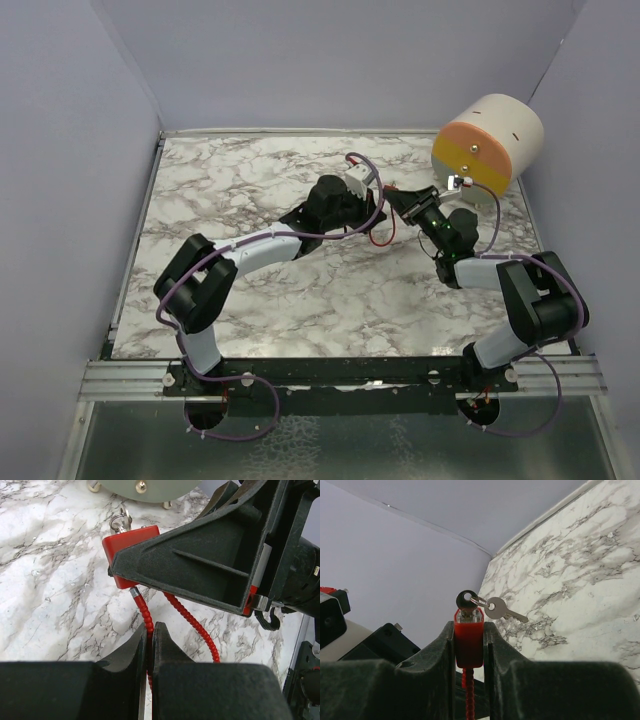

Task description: Unlock with the key

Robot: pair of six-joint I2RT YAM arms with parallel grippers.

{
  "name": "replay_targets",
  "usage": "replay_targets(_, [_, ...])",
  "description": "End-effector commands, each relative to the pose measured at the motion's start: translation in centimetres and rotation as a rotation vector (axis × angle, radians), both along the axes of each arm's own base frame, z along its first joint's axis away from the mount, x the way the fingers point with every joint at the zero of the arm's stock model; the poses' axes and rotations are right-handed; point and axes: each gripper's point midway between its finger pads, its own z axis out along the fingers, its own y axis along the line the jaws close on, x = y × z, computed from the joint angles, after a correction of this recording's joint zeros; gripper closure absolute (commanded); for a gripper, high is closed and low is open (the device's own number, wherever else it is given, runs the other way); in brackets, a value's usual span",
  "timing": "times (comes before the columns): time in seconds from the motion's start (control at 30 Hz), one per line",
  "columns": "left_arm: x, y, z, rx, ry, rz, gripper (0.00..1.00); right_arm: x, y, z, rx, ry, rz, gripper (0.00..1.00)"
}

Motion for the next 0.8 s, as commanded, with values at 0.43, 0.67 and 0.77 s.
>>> replay_targets(0.43, [-4.3,1.2,1.0,-0.057,0.030,-0.055,1.00,1.3,-0.3,1.7,0.007,-0.059,-0.051,0.99])
replay_targets(0.67, [-3.3,2.6,1.9,-0.062,0.006,0.000,1.00,1.0,-0.2,1.8,-0.003,-0.065,-0.036,0.99])
replay_targets(0.77, [-2.6,3.9,2.0,-0.059,-0.005,0.055,1.00,0.7,0.1,1.5,-0.019,-0.065,-0.015,0.99])
